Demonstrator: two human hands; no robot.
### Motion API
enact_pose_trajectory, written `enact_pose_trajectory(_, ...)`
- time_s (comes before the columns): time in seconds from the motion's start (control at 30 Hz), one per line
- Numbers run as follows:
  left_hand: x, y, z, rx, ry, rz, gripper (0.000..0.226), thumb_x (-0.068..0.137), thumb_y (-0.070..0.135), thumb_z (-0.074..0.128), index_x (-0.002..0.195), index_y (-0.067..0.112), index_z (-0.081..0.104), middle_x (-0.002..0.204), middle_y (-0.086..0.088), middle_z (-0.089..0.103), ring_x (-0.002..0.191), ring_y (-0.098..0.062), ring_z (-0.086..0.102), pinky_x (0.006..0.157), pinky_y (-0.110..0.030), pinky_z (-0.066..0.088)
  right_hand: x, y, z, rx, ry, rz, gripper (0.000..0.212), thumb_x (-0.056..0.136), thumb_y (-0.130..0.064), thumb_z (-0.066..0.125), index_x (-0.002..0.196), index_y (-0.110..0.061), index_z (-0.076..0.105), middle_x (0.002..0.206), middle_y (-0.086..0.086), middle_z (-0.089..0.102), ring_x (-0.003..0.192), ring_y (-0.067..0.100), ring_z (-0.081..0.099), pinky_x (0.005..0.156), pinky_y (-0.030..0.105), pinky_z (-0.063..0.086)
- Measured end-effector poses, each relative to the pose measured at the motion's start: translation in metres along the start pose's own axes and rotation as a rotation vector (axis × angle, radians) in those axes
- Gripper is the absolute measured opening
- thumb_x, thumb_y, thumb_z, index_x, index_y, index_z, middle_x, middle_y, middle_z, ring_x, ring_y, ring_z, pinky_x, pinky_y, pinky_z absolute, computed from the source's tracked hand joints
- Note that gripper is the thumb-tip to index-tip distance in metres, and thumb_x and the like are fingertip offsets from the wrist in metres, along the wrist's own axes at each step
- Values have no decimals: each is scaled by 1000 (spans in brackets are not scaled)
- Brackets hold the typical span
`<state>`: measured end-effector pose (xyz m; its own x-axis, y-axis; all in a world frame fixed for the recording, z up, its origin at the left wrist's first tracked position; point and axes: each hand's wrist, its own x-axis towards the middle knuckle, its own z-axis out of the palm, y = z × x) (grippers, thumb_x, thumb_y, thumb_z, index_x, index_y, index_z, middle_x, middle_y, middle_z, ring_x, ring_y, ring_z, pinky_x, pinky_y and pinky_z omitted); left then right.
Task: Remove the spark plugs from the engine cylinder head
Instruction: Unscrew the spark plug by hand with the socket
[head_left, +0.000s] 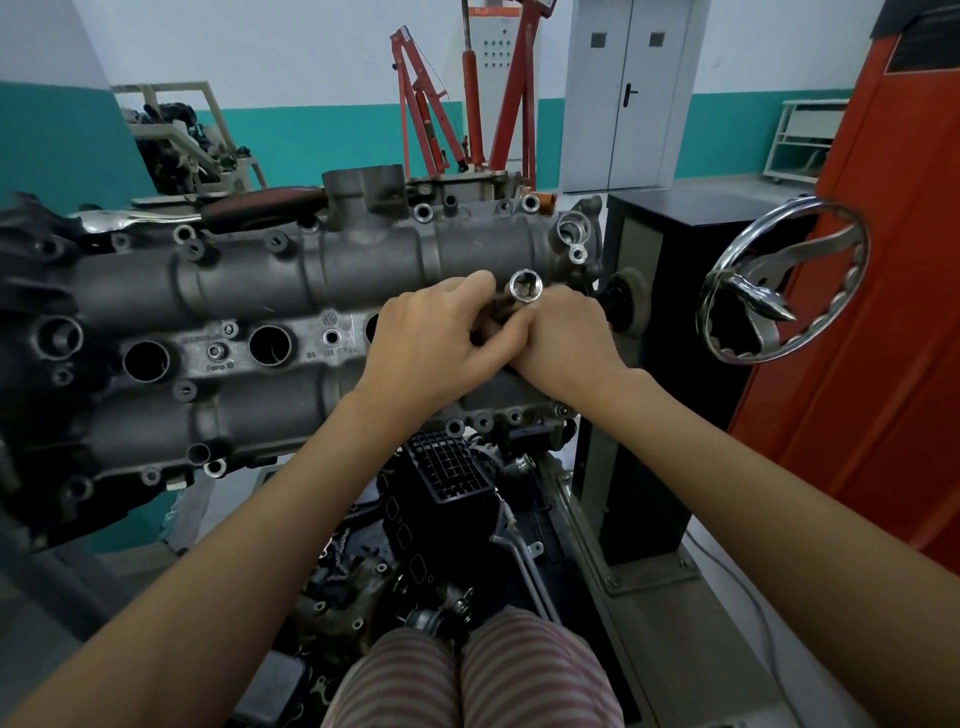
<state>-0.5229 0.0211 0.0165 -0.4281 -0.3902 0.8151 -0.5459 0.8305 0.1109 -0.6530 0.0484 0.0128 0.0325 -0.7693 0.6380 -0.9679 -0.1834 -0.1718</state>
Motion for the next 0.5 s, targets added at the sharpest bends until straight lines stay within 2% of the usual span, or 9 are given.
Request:
enact_pose_trajectory(0.07, 0, 0, -2, -6, -10, 23, 47, 82, 47, 37, 71, 4, 51, 60, -3, 50, 52, -24, 48, 46, -33, 36, 1, -4, -2, -32, -36, -4, 35, 85, -22, 53, 55, -18, 35, 52, -8, 38, 48, 13, 30, 45, 27, 14)
enact_pose_trajectory(0.17, -1, 1, -5, -44, -54, 63, 35, 80, 40, 39, 73, 7, 46, 63, 3, 47, 54, -23, 47, 46, -32, 36, 1, -4, -7, -28, -81, -27, 14, 87, -21, 50, 79, -11, 56, 72, 5, 59, 66, 22, 49, 54, 28, 23)
enact_pose_trajectory(0.27, -2, -2, -9, -158, -145, 16, 21, 79, 35, 43, 84, 15, 41, 64, 7, 43, 54, -15, 43, 47, -30, 34, -1, -3, -12, -30, -75, -37, 19, 89, -24, 47, 94, -11, 60, 84, 6, 61, 77, 24, 56, 59, 26, 26)
enact_pose_trajectory(0.33, -3, -4, -12, -249, -202, -15, 21, 82, 29, 48, 97, 14, 45, 74, 7, 48, 61, -12, 45, 53, -33, 41, -2, -5, -15, -18, -71, -41, 22, 90, -28, 46, 96, -12, 60, 86, 5, 62, 79, 24, 56, 60, 26, 27)
enact_pose_trajectory(0.4, -6, -2, -15, -218, -209, -10, 25, 89, 30, 47, 105, 12, 50, 88, 6, 52, 70, -11, 49, 60, -36, 46, -3, -6, -18, -24, -60, -52, 22, 90, -28, 46, 96, -13, 60, 86, 3, 61, 79, 22, 56, 61, 27, 31)
enact_pose_trajectory(0.43, -7, 0, -17, -166, -193, 10, 28, 91, 33, 45, 106, 11, 52, 92, 3, 54, 73, -14, 52, 61, -37, 47, -5, -6, -20, -18, -53, -59, 20, 90, -27, 47, 94, -12, 59, 82, 0, 58, 76, 21, 55, 60, 27, 31)
enact_pose_trajectory(0.5, -6, 8, -20, -33, -133, 96, 33, 90, 33, 41, 101, 5, 55, 90, -6, 59, 66, -22, 57, 52, -37, 48, -9, -6, -24, 54, -60, -72, 13, 88, -24, 49, 87, -13, 56, 74, -5, 51, 72, 17, 51, 59, 26, 31)
